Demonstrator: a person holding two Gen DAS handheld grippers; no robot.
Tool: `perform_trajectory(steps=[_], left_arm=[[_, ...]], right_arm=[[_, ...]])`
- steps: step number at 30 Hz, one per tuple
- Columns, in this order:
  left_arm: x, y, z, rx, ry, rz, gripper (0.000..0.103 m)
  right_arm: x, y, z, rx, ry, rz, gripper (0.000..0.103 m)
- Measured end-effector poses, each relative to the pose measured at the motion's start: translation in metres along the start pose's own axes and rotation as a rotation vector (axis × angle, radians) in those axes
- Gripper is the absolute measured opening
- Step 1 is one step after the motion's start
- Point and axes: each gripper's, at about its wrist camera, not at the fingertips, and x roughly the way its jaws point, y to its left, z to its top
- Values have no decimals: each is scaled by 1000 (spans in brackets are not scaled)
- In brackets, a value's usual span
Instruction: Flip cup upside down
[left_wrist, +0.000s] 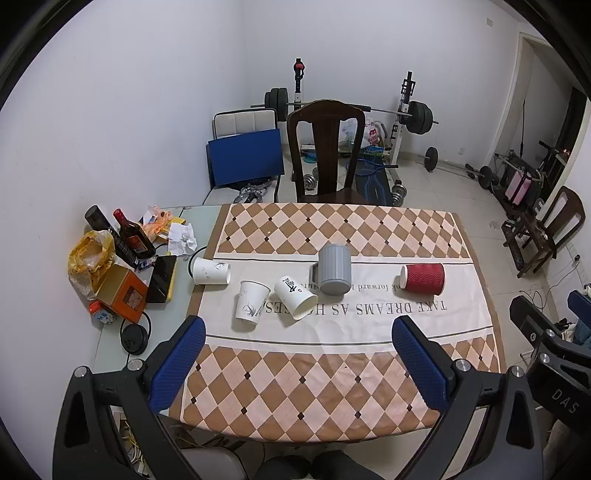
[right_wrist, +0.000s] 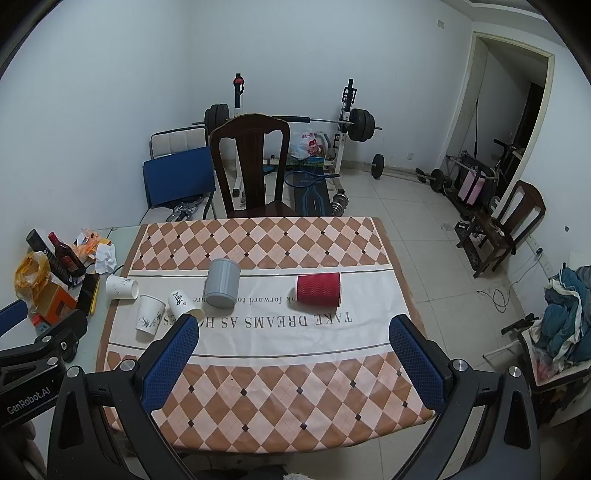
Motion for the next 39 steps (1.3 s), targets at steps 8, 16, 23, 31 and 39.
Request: perform_trajectory(steps=[8,16,23,31,39], left_arm=[[-4,0,7,-1,-2,0,103],[-8,1,11,0,-7,-1,103],[-19,0,12,-5,-10,-5,103],[-21,-1,13,-5,-13,-2,103],[-21,-1,12,-5,-14,-3,103]], right_arm=[[-3,0,0,-2,0,-1,103],[-6,0,0,-1,-3,-2,103],[-9,0,-1,-2,-5,0,103],[-11,1,0,-1,-7,0,103],[-13,2,1,-1,-9,1,103]])
